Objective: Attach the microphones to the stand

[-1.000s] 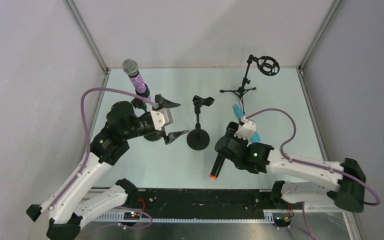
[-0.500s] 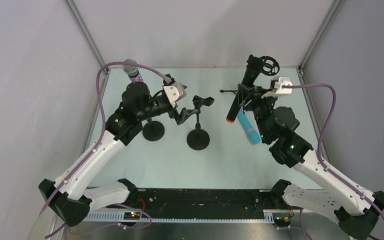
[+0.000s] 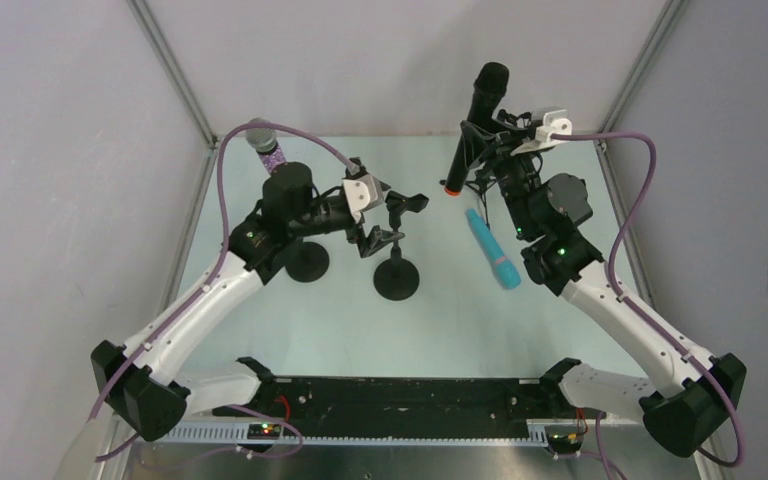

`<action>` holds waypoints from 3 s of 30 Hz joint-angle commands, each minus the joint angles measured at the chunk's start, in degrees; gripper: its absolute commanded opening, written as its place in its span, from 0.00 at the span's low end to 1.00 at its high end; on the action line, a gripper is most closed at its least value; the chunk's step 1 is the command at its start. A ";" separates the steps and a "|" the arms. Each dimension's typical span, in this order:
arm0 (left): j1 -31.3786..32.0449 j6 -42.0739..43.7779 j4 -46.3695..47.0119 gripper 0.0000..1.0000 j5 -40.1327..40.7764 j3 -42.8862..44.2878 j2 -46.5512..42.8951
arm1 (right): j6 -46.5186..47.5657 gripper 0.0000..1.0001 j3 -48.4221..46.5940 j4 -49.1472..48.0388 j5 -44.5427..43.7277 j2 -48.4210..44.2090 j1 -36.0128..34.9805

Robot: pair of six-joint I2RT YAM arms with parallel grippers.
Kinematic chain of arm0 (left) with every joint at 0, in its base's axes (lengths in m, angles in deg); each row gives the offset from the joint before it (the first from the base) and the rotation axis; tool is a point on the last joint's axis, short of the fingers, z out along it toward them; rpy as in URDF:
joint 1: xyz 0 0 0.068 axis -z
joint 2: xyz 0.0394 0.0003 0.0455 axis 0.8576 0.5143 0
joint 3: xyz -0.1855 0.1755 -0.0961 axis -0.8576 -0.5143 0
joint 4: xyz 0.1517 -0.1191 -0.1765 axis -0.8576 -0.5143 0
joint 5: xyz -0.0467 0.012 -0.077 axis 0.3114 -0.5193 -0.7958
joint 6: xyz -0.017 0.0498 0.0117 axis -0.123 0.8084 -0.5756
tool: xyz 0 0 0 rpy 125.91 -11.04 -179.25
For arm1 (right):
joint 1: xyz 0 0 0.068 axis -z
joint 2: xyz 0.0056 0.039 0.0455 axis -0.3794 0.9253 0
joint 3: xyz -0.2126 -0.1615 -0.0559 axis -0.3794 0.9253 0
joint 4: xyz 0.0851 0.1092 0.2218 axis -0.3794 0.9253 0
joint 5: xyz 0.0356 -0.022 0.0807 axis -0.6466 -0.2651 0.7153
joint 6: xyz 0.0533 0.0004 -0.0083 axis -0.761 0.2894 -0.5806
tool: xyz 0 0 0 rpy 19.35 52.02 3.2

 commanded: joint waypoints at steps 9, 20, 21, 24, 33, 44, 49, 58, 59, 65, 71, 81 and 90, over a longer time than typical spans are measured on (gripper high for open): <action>-2.99 1.02 5.50 1.00 -4.04 2.53 4.73 | 0.05 0.00 -3.11 -11.55 6.96 1.13 -0.32; -3.10 -0.40 5.78 0.90 -6.69 3.23 5.63 | -2.04 0.00 -2.49 -12.26 7.19 1.90 -1.43; -3.10 -0.60 5.75 0.89 -6.93 3.45 5.67 | -2.09 0.00 -2.45 -12.41 7.10 1.99 -1.55; -3.10 -0.82 5.74 0.84 -6.92 3.66 5.80 | -2.23 0.00 -2.33 -12.97 6.80 2.24 -2.41; -3.42 -1.20 5.54 0.80 -6.44 3.02 6.11 | -1.46 0.00 -1.26 -14.20 5.41 1.53 -4.41; -3.54 -3.03 5.55 0.82 -5.25 4.16 6.85 | -2.15 0.00 -0.31 -13.86 4.53 1.30 -4.51; -3.55 -4.88 5.85 0.31 -3.24 4.62 7.11 | -2.66 0.00 0.27 -14.12 4.31 1.20 -4.52; -3.47 -4.78 5.92 0.06 -2.23 3.01 5.92 | -3.71 0.00 3.06 -15.81 1.80 0.81 -4.95; -3.46 -4.80 5.90 0.05 -2.28 2.81 5.86 | -3.67 0.00 3.58 -15.89 1.50 0.78 -5.26; -3.37 -4.86 5.88 0.00 -2.62 2.44 5.72 | -3.58 0.00 6.87 -19.23 -1.39 1.25 -5.96; -3.36 -4.64 5.88 0.00 -2.40 2.13 5.67 | -5.05 0.00 9.15 -22.70 -6.10 1.88 -7.23; -3.02 -4.39 6.65 0.00 -0.41 1.40 5.63 | -3.11 0.00 12.31 -30.89 -17.66 4.39 -13.79; -2.93 -3.91 6.66 0.00 -0.48 1.10 5.63 | -0.31 0.00 13.78 -32.67 -19.38 5.28 -15.88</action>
